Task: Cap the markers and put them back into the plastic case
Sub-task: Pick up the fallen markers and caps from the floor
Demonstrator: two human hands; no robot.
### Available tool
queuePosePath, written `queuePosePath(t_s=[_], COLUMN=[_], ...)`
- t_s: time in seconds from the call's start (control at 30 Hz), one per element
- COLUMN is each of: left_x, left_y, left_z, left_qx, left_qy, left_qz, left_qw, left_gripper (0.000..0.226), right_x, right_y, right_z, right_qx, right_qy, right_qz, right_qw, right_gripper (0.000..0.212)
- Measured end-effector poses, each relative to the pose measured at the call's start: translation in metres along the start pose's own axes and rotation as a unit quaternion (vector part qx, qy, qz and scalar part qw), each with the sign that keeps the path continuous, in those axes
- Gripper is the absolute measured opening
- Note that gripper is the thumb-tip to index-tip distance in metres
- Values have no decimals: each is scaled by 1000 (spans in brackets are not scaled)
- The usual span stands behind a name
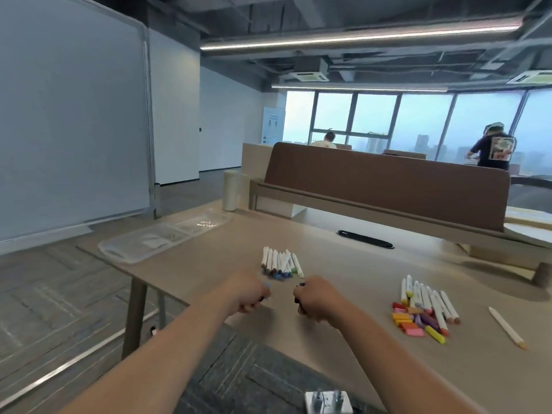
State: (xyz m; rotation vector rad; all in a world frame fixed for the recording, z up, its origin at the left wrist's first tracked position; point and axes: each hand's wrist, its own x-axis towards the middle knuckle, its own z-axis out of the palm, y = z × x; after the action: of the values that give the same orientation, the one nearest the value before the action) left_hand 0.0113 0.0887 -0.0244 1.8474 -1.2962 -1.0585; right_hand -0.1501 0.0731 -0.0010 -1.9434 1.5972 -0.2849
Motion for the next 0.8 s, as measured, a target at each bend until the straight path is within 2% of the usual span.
queuePosePath(t_s=[0.1,0.17,0.23,0.3,0.37,0.4,0.43,0.47,0.53,0.57,0.6,0.67,0.7,0.73,0.8], left_x=[34,55,72,87,98,101,102,101,98,96,94,91,90,88,86], left_y=[4,9,16,22,27,29,32,35,40,42,42,41,39,38,36], left_z=[4,6,8,11,15,16,16,15,14,13,12,9,7,4,1], left_qx=[48,82,137,228,308,328,333,326,298,283,267,232,207,181,148], left_qy=[7,13,17,23,23,14,-1,-16,-44,-52,-54,-45,-45,-47,-52], left_qz=[6,1,-8,-11,-16,-20,-25,-33,-48,-55,-60,-63,-65,-64,-53], left_qw=[999,997,990,973,951,944,943,945,952,956,960,970,975,980,986], left_gripper=[15,6,16,28,26,24,24,26,29,28,26,21,15,10,7], right_x=[32,52,76,85,93,95,96,96,95,98,91,92,88,78,72], right_y=[-6,-8,-9,-15,-18,-20,-22,-24,-27,-28,-32,-31,-33,-37,-40], right_z=[1,1,2,4,4,4,2,0,-2,-3,-6,-8,-9,-13,-13], right_qx=[1,-29,-76,-87,-109,-132,-145,-152,-183,-194,-201,-200,-206,-211,-210], right_qy=[3,37,56,39,15,1,-6,-9,-44,-45,-47,-40,-41,-37,-46], right_qz=[30,7,-2,5,1,0,-6,-18,-29,-29,-22,-38,-54,-62,-53], right_qw=[1000,999,996,995,994,991,989,988,982,980,978,978,976,975,975], right_gripper=[19,16,30,36,30,16,4,4,24,20,6,40,47,47,27])
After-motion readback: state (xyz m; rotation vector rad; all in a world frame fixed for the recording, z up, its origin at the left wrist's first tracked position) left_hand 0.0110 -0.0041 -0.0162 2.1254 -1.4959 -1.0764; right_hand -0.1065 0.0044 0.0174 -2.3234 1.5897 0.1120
